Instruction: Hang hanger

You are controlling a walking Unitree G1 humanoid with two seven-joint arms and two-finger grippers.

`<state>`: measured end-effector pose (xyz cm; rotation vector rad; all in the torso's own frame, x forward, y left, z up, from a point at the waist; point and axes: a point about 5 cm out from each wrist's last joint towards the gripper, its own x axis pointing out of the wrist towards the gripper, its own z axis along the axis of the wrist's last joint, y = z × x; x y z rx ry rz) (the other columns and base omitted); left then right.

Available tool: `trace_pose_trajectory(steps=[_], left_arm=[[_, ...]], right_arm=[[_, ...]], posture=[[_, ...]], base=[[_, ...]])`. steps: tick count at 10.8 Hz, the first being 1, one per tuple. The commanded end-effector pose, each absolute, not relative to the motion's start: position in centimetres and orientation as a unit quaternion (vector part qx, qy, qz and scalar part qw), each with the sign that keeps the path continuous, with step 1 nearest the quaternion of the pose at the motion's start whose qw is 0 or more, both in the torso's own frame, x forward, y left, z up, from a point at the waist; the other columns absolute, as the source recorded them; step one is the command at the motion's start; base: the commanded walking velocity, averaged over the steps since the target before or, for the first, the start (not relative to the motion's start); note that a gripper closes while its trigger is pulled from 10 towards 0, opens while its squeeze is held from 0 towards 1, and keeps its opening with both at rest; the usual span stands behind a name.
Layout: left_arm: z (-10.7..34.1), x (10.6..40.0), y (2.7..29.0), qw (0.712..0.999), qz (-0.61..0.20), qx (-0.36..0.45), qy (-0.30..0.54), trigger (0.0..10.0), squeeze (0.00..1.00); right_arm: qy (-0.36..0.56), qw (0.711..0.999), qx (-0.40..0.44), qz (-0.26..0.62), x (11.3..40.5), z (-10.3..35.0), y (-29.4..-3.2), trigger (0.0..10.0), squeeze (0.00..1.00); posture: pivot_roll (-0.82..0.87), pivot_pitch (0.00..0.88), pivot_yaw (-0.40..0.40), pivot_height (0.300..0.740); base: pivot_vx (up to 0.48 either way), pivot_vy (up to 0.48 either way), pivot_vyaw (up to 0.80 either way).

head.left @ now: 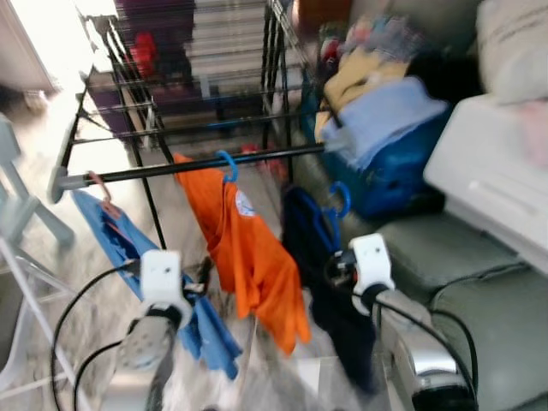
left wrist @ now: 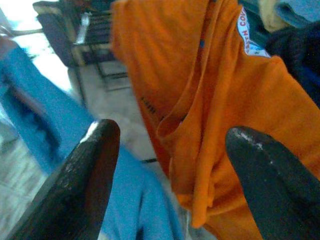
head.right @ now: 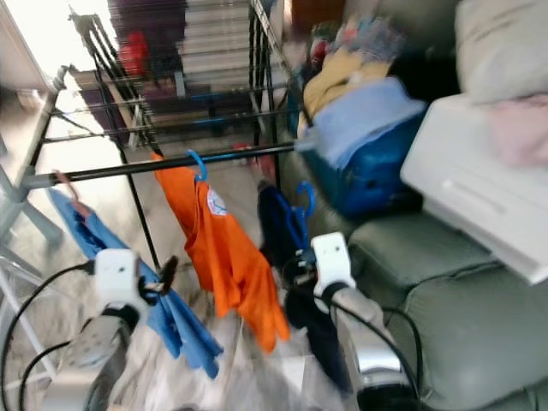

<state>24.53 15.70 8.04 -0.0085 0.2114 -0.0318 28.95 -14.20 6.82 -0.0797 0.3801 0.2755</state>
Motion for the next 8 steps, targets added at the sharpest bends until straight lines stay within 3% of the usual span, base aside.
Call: trace_pose_trajectory(steps=[1,8], left_arm=[[7.71,24.43,15.46,0.993,-0.018,-0.006,0.113,10.0,0.00],[7.80,24.40,15.77,0.994,-0.011,0.000,0.108,10.0,0.00]], right_arm=[[0.167,0.976,-0.037,0.137,29.34,7.95,-14.19,10.0,0.00],[0.164,0.977,-0.032,0.129,29.44,8.19,-14.35,10.0,0.00]], posture=[[-0.04,0.000,0.015,0.740],[-0.04,0.000,0.015,0.740]], base=[[-0.259,0.000,0.00],[-0.257,0.000,0.00]])
